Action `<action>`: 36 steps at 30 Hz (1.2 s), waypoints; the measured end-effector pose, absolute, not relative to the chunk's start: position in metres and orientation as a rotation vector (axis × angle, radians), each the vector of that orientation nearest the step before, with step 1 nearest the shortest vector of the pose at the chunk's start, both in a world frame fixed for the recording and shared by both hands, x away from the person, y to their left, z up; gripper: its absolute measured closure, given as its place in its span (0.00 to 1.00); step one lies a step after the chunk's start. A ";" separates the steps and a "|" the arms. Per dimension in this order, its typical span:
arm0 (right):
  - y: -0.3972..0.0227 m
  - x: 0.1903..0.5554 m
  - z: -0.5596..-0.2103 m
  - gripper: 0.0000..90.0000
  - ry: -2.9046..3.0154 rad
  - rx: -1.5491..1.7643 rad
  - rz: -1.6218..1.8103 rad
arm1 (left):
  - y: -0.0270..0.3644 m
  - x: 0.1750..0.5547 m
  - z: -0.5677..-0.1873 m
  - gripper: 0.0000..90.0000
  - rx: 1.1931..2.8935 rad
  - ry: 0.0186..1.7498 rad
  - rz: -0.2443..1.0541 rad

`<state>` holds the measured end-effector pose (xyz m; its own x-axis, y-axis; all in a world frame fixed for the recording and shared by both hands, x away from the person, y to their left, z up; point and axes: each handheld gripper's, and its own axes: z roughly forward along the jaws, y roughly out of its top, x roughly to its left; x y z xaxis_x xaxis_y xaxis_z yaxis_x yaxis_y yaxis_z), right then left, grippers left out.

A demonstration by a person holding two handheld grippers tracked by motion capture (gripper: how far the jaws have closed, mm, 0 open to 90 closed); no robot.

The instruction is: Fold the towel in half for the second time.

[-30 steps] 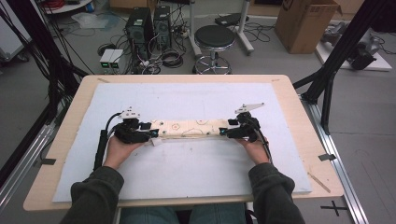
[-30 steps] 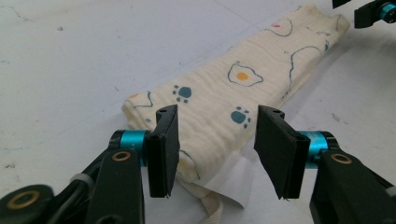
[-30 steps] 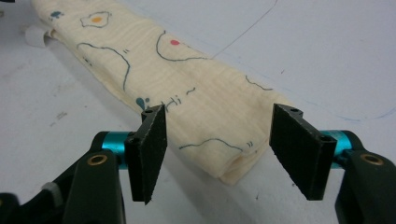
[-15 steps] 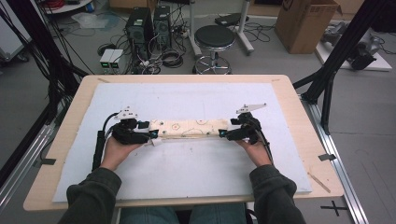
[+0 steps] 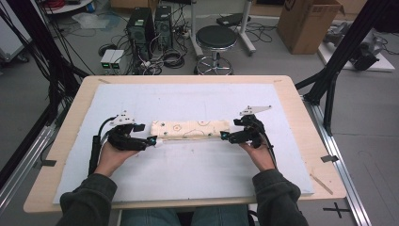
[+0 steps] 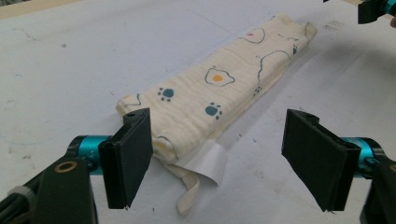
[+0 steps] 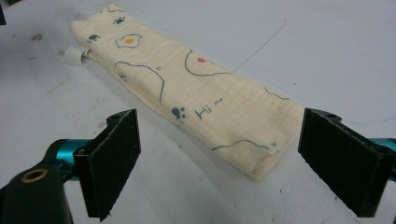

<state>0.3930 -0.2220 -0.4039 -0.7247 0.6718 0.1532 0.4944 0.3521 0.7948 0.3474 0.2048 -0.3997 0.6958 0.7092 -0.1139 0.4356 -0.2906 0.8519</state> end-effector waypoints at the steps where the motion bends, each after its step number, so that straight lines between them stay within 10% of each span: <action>1: -0.222 0.392 -0.404 0.14 2.409 1.046 1.315 | 0.206 0.346 -0.399 0.28 1.934 0.885 0.361; 36: -0.232 0.367 -0.410 0.14 2.407 1.007 1.290 | 0.217 0.311 -0.406 0.28 1.939 0.856 0.399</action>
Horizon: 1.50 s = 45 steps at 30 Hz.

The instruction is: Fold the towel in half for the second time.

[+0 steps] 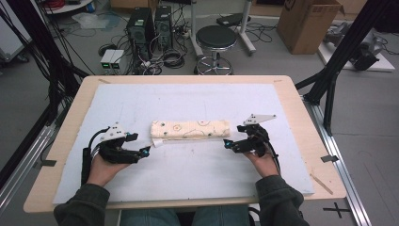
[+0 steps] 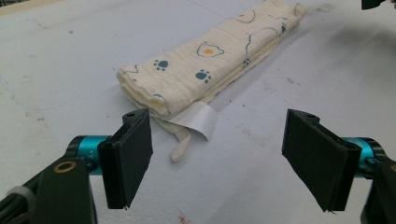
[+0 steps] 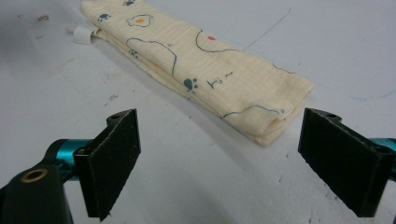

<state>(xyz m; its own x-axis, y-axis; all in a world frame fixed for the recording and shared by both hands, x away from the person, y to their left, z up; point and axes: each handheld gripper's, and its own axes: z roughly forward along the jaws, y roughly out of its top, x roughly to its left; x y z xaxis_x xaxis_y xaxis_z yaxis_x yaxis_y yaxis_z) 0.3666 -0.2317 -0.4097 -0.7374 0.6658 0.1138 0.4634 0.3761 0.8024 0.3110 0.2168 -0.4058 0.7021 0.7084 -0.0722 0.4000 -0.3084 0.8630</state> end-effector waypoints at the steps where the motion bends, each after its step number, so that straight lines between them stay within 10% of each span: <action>1: -0.232 0.365 -0.410 0.13 2.406 1.005 1.291 | 0.216 0.310 -0.406 0.28 1.942 0.855 0.398; 45: -0.262 0.332 -0.409 0.14 2.366 1.014 1.300 | 0.222 0.278 -0.408 0.27 1.921 0.847 0.422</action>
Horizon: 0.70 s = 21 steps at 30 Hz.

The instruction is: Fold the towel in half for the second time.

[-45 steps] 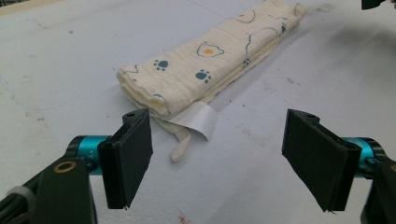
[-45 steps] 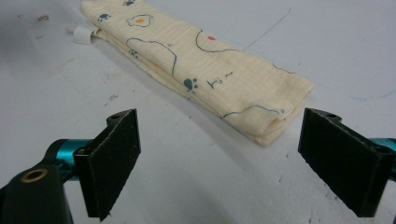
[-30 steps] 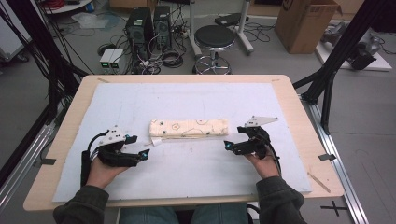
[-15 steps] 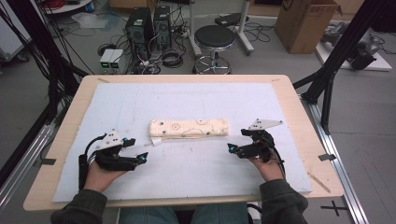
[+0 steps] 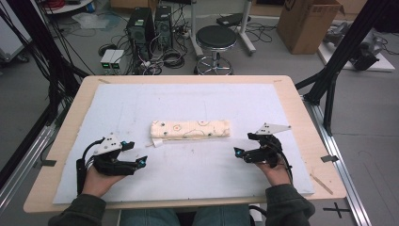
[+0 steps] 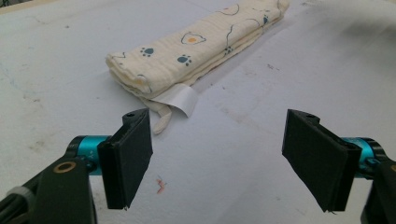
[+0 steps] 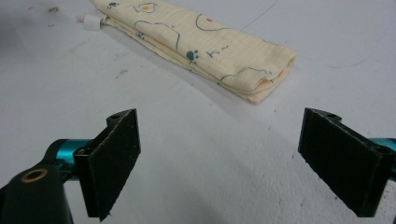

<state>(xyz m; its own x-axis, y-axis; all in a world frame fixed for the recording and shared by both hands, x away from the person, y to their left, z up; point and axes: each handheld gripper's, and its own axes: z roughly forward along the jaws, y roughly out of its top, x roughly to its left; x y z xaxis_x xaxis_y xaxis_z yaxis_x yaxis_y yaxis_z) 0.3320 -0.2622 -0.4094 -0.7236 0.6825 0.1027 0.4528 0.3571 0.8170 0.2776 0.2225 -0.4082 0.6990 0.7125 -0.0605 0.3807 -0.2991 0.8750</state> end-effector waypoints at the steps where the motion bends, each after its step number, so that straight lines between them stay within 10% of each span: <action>1: -0.263 0.331 -0.409 0.14 2.370 1.022 1.298 | 0.223 0.277 -0.408 0.27 1.922 0.848 0.424; 21: -0.272 0.318 -0.411 0.14 2.366 1.025 1.293 | 0.228 0.264 -0.408 0.27 1.928 0.849 0.442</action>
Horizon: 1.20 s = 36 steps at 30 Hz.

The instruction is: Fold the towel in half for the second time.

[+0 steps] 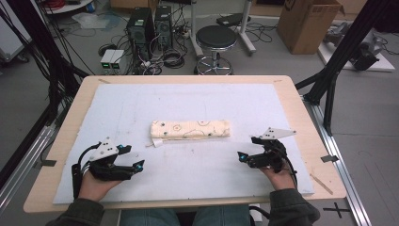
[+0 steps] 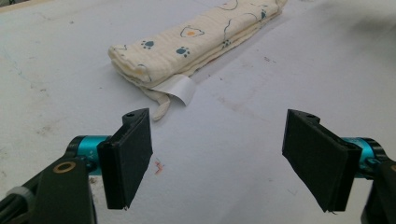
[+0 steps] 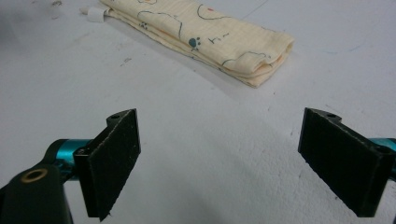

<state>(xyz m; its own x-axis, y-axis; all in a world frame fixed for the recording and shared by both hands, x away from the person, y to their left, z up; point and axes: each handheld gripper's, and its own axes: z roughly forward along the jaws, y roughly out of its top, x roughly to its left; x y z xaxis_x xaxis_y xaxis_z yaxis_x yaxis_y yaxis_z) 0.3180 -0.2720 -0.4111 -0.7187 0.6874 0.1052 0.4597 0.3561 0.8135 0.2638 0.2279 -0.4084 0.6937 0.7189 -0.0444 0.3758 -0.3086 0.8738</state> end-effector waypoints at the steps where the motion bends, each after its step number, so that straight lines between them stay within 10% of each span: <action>1: -0.272 0.318 -0.411 0.13 2.367 1.028 1.291 | 0.228 0.263 -0.409 0.27 1.926 0.850 0.441; 36: -0.286 0.297 -0.413 0.13 2.367 1.035 1.285 | 0.234 0.242 -0.411 0.27 1.937 0.860 0.457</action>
<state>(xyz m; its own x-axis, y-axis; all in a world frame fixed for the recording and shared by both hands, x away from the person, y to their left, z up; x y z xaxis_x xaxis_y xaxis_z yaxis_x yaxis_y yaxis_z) 0.2974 -0.2862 -0.4130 -0.7141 0.6920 0.1060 0.4659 0.3567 0.8098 0.2416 0.2343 -0.4105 0.6844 0.7283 -0.0337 0.3793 -0.3163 0.8695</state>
